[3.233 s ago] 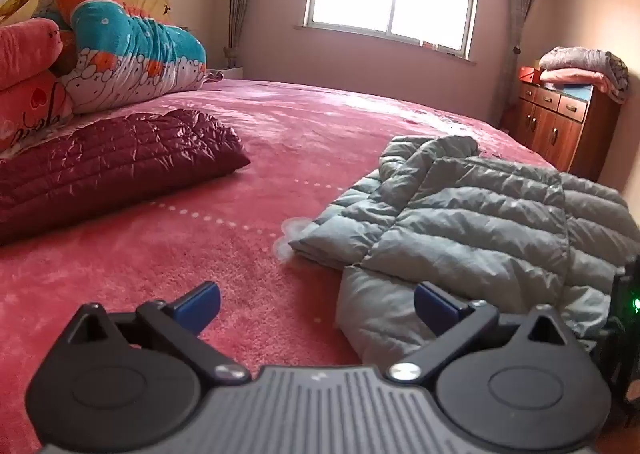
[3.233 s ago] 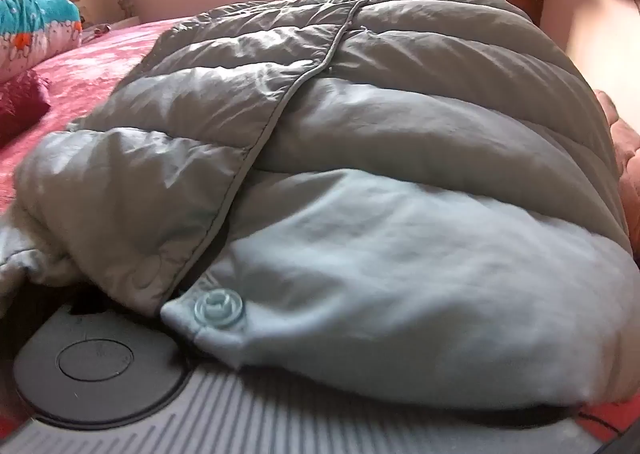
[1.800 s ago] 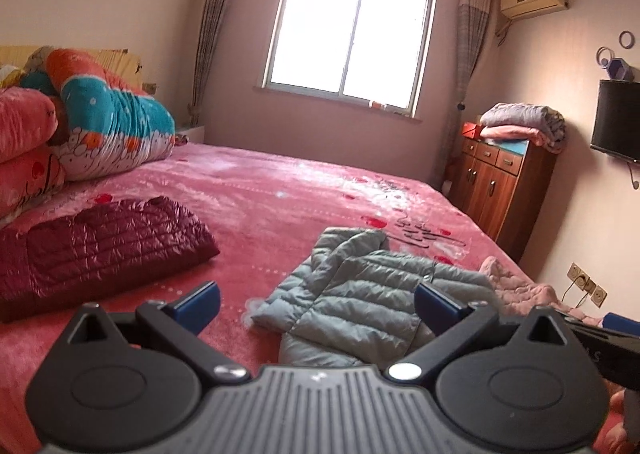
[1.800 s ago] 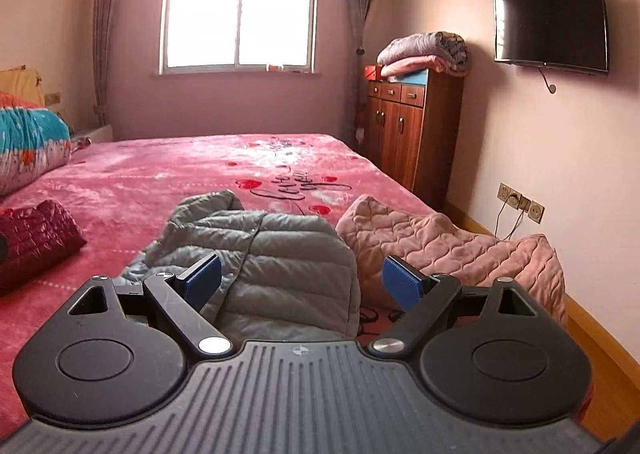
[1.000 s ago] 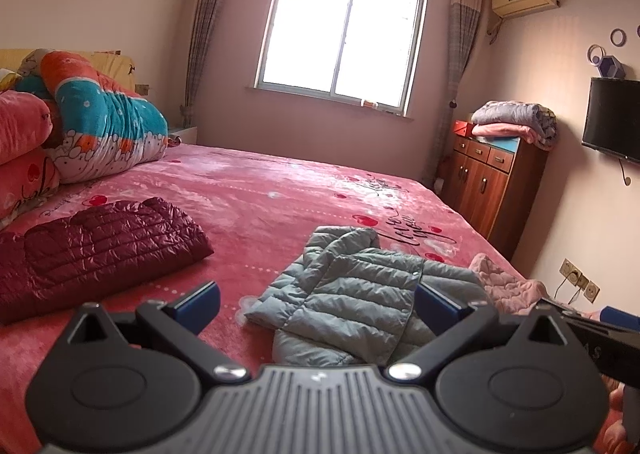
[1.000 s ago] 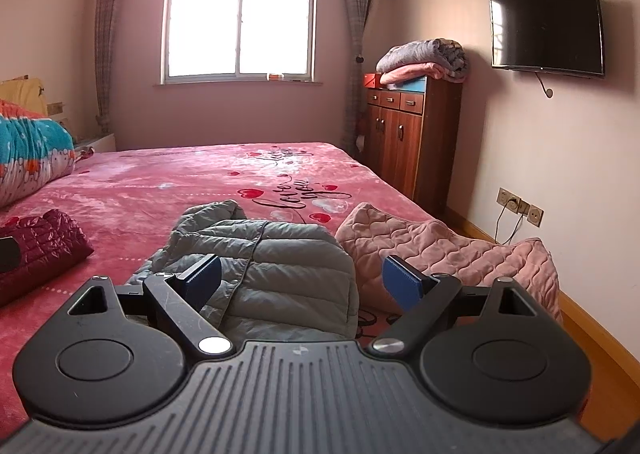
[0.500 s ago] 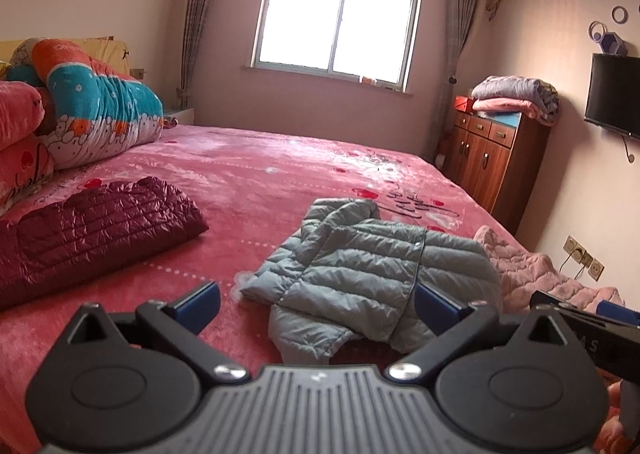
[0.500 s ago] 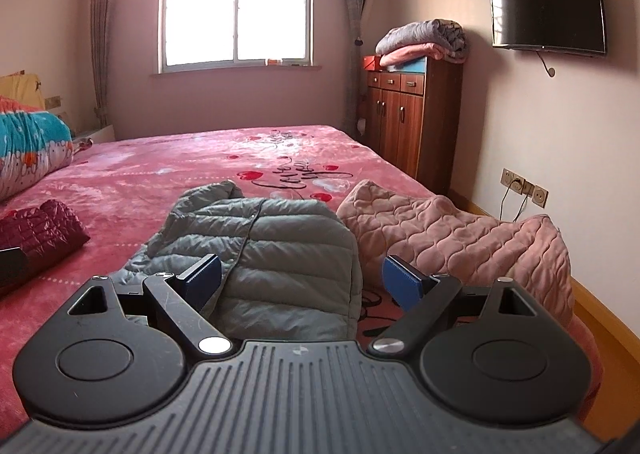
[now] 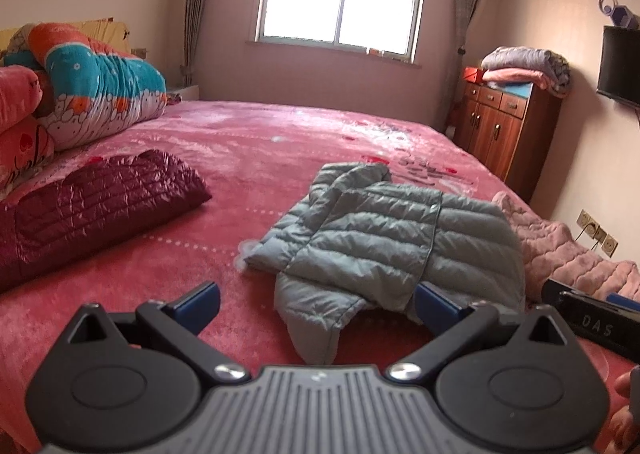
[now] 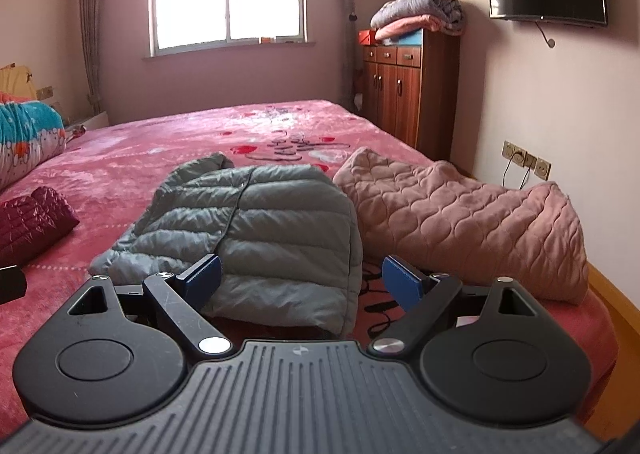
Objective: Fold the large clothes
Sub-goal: 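Move both grippers toward the grey-green down jacket on the bed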
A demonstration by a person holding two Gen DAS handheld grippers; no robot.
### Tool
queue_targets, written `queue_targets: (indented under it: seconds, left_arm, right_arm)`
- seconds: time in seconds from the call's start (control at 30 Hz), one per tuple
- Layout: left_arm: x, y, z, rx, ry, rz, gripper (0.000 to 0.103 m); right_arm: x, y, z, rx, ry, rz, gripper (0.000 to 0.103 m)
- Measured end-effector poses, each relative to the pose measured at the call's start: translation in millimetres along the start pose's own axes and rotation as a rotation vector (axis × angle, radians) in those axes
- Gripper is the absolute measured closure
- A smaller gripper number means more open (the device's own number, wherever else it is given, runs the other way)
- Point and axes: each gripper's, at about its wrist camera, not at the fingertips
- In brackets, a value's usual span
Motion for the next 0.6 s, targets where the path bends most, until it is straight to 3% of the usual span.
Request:
queue_targets:
  seconds: [0.6]
  left_arm:
    - [62.0,-2.9,-49.1,0.023,0.111,0.001,0.001]
  right_arm:
    - [65.3,-11.2,-32.0,0.021,0.122,-0.02,0.0]
Point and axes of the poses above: each gripper's, at about its wrist camera, not at the fingertips, and x roughly the way its jaws point, y to its left, z to its top, and after that the axes turned 8 degrees about -y, right-handed
